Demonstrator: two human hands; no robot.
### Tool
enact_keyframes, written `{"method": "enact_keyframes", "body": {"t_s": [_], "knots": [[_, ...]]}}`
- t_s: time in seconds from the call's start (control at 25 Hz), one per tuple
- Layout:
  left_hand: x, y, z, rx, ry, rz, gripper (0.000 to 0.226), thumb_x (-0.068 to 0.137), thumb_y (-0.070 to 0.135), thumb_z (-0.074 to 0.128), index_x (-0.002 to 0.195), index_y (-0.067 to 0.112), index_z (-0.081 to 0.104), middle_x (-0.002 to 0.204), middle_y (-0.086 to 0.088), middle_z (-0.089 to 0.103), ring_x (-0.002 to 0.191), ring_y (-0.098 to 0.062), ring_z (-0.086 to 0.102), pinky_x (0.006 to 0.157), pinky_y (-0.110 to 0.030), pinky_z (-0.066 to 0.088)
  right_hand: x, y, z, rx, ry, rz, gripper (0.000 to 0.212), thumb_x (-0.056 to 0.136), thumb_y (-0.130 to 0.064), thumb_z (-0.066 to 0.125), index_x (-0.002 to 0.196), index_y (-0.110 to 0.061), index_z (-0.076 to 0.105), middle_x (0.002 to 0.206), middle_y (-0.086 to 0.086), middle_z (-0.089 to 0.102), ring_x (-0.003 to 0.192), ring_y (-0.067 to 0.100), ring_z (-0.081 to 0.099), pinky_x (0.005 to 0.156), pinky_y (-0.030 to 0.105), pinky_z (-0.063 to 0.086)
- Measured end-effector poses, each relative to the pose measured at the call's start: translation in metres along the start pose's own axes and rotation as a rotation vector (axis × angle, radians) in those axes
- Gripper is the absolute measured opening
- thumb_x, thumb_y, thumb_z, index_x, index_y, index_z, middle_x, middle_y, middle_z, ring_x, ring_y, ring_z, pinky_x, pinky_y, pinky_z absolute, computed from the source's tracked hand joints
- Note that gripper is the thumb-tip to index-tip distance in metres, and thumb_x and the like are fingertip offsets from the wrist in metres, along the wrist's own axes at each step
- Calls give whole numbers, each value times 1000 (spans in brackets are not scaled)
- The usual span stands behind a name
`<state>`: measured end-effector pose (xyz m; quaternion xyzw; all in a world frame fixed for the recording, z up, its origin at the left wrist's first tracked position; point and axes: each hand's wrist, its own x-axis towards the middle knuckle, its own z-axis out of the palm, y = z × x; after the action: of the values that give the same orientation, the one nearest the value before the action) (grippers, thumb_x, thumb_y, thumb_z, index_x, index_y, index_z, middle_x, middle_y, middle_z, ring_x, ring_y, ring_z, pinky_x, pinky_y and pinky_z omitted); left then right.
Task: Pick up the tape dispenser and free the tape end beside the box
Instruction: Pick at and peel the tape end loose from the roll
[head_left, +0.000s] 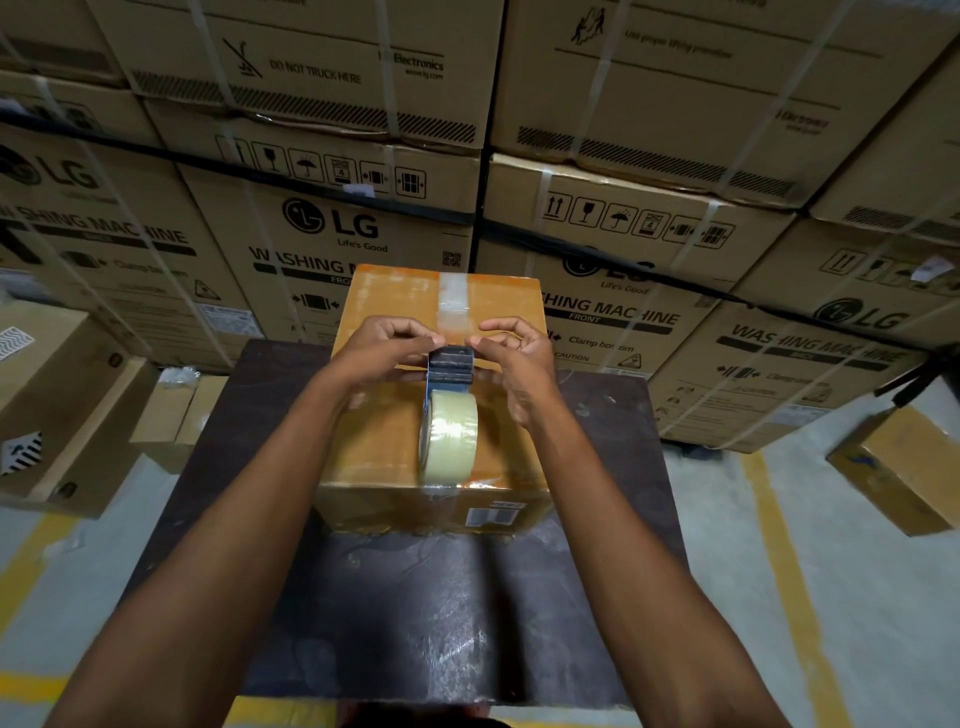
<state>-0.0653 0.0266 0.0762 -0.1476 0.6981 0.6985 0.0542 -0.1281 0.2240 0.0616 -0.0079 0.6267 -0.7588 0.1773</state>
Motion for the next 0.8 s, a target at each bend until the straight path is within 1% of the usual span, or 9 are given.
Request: {"method": "enact_keyframes", "body": {"t_s": [0.08, 0.16, 0.24, 0.36, 0.48, 0.56, 0.64, 0.72, 0.8], "knots": [[1, 2, -7, -55, -55, -27, 18, 98, 29, 73, 101, 14, 80, 109, -3, 83, 102, -20, 78, 89, -38, 65, 0, 0, 0, 1, 11, 10, 18, 90, 3, 78, 97, -11, 71, 84, 6, 78, 81, 17, 77, 63, 33, 64], [1, 2, -5, 22, -34, 14, 18, 96, 28, 77, 105, 13, 80, 111, -3, 84, 103, -19, 79, 91, -38, 64, 0, 0, 0, -4, 13, 16, 16, 90, 2, 78, 97, -11, 72, 83, 4, 79, 81, 15, 77, 63, 32, 64], [2, 0, 2, 83, 33, 89, 13, 95, 23, 79, 103, 14, 81, 105, -3, 84, 97, -13, 80, 83, -31, 63, 0, -1, 1, -10, -1, 18, 15, 90, 1, 79, 97, -11, 72, 84, 5, 79, 83, 16, 77, 66, 33, 65], [1, -2, 10, 26, 141, 154, 9, 96, 15, 77, 101, 10, 81, 95, -3, 85, 84, -8, 79, 68, -24, 62, -2, -2, 3, -12, -14, 28, 14, 89, 1, 80, 97, -9, 73, 87, 7, 79, 83, 16, 77, 65, 33, 65], [1, -6, 13, 25, 207, 168, 11, 95, 14, 78, 102, 7, 81, 96, -7, 84, 83, -11, 79, 67, -25, 63, -2, -2, 2, -15, -8, 38, 10, 91, -2, 77, 97, -9, 74, 88, 6, 80, 82, 16, 76, 63, 30, 63], [2, -8, 15, 22, 232, 165, 10, 94, 15, 79, 101, 8, 81, 95, -8, 84, 81, -11, 79, 66, -25, 63, -4, -2, 3, -4, 10, 50, 3, 96, -8, 74, 98, -9, 75, 90, 6, 80, 84, 17, 75, 63, 29, 62], [2, -8, 16, 22, 256, 162, 8, 94, 16, 80, 98, 10, 82, 93, -8, 84, 78, -9, 79, 65, -24, 62, -4, -2, 3, -21, 6, 31, 6, 95, -10, 76, 101, -7, 75, 93, 8, 81, 87, 20, 76, 67, 32, 65], [1, -7, 16, 20, 260, 161, 6, 94, 16, 79, 97, 11, 81, 91, -6, 83, 74, -6, 78, 62, -22, 61, -5, -2, 5, -58, -6, -1, 9, 92, -6, 78, 101, -6, 76, 95, 10, 82, 90, 21, 77, 73, 38, 67], [1, -5, 15, 14, 239, 149, 3, 94, 15, 79, 96, 13, 81, 90, -3, 84, 75, -5, 79, 62, -21, 61, -5, -4, 7, -82, 15, -8, 7, 92, -3, 78, 97, -7, 76, 94, 10, 81, 88, 20, 77, 73, 38, 67]]}}
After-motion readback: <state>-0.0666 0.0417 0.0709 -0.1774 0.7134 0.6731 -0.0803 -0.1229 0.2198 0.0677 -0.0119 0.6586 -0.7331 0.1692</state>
